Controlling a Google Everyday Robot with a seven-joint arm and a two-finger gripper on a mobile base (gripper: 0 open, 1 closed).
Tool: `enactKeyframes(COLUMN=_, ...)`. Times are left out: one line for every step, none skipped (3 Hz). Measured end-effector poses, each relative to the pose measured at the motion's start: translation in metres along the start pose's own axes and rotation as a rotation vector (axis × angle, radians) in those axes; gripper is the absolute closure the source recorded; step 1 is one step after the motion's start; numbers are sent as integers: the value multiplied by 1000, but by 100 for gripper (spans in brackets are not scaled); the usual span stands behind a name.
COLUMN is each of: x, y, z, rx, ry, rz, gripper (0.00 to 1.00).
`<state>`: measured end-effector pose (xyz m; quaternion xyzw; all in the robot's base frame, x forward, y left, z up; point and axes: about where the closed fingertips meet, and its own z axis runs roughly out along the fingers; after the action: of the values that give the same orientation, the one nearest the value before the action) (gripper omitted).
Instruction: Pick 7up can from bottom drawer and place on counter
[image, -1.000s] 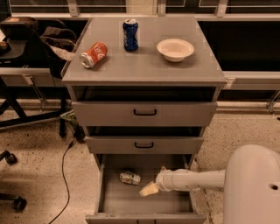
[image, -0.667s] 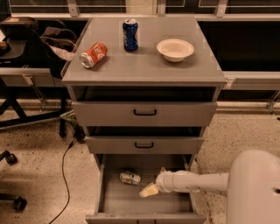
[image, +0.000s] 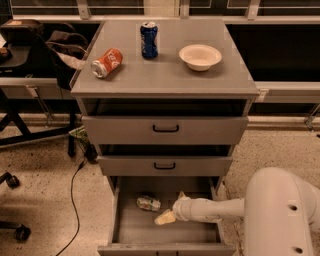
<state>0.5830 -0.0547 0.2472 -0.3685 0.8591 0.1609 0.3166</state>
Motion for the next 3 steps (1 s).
enactKeyframes(x=-2, y=1, z=16, rx=18, ry=3, rz=-15, gripper=0)
enactKeyframes(x=-7, y=1, z=30, rx=22, ry=7, rz=-35, gripper=0)
enactKeyframes(x=-12, y=7, z=44, rx=10, ry=10, rz=-46, gripper=0)
